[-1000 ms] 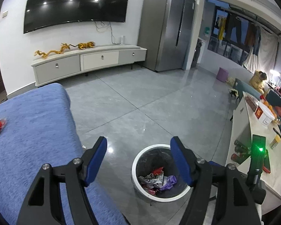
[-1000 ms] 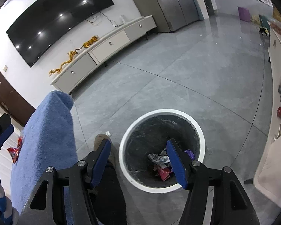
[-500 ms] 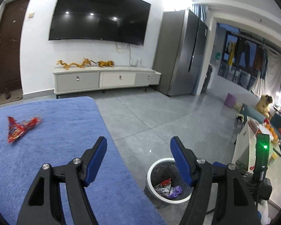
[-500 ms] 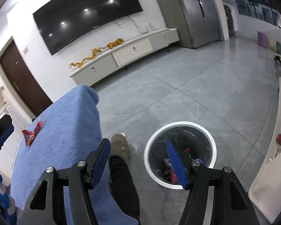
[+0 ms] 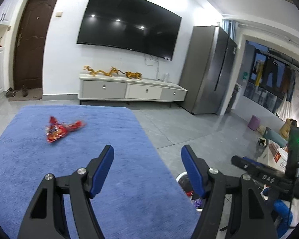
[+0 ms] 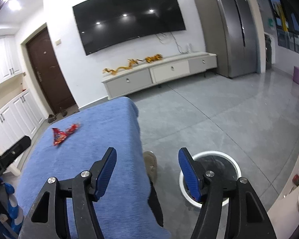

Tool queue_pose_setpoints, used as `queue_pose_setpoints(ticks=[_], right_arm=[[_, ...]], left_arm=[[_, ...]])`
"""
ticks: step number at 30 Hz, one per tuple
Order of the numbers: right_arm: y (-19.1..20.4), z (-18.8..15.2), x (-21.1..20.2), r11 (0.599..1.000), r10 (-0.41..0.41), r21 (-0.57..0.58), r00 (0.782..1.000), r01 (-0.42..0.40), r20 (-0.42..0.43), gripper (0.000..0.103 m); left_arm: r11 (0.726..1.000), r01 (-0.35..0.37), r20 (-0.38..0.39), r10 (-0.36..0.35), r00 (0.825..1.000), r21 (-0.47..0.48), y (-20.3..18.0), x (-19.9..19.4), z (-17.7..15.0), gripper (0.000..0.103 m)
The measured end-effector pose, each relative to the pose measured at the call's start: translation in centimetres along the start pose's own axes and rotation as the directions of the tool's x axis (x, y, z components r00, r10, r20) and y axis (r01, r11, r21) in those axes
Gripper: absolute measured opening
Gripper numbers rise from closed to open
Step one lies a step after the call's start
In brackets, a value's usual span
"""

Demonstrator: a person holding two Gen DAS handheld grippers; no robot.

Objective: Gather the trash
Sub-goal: 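Return both tools to the table above the last red wrappers, then grasp the red chip bag with the left tool while the right tool grasps the clear-red wrapper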

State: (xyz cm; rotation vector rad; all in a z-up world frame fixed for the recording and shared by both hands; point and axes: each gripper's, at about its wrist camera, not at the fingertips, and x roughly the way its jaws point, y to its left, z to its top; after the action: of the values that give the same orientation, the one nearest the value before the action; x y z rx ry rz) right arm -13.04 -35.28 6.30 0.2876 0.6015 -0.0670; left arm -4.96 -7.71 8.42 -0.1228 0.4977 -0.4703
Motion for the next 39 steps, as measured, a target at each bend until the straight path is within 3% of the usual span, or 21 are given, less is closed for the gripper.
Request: queue_pose_setpoints(ticks=[9,19,27,32,39], right_arm=[[4.3,0.6,0.4,0.995,0.059,-0.079,0.998,-0.059,0.002,0.064],[8.2,1.3,7.5,0.983,0.128,-0.12,0.986,-0.14,-0.107,0.064],[12.2,2.2,16.4,0.954,0.231,-0.14,0.948,-0.264,-0.217,0.064],[15.5,2.5,21.3,0.925,0.292,-0.161,0.917,-0.343,-0.272,0.064],[18.9,3.0,26.0,0.886,0.352,-0.188,0.879,-0.423,-0.321,0.064]], left_arm=[[0.992,-0.078,-0.043,0.074,0.996,-0.096,7.3,-0.7,-1.2,0.068],[0.965,-0.173,-0.159,0.143,0.977,-0.198,16.8,4.2,-2.3,0.068],[0.913,-0.154,-0.237,0.066,0.969,-0.378,24.5,9.5,-2.8,0.068],[0.896,-0.141,-0.257,0.032,0.966,-0.42,26.7,13.2,-2.0,0.067],[0.88,-0.141,-0.281,0.009,0.96,-0.453,28.3,17.5,-1.3,0.058]])
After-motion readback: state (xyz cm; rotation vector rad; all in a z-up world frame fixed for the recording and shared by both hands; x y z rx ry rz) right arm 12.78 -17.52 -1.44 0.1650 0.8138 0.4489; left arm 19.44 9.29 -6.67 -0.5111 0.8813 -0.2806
